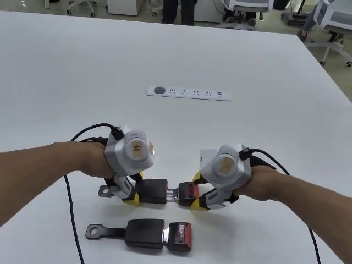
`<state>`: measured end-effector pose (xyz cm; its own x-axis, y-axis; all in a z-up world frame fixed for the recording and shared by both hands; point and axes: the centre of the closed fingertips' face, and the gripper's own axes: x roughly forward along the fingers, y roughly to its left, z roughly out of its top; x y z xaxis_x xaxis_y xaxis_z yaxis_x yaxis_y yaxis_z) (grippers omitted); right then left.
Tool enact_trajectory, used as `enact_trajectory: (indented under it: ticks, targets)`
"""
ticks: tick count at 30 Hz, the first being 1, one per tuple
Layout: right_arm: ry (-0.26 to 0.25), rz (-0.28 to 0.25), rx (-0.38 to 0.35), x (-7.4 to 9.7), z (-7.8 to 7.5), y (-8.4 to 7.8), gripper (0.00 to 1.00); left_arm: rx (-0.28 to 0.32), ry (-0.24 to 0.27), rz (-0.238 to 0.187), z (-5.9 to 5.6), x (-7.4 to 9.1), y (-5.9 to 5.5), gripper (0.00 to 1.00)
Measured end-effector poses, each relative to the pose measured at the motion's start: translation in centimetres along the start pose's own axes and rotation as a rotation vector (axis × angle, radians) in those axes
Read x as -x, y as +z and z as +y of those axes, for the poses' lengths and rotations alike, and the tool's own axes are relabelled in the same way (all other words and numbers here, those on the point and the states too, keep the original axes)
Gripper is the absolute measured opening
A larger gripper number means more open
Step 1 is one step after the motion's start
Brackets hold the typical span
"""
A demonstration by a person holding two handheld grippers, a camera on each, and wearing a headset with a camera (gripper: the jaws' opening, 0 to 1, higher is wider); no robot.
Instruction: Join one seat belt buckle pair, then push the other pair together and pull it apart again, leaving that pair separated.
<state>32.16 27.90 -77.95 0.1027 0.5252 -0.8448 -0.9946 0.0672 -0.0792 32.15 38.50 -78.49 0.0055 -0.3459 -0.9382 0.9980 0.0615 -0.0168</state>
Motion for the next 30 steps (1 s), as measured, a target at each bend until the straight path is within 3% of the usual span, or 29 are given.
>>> enact_trajectory:
  ticks: [30]
  targets:
    - [0.008,0.071,-0.012,2.5,-0.7,-4.6,0.30,0.000,-0.001,-0.002,0.1,0.2,0.0,0.31]
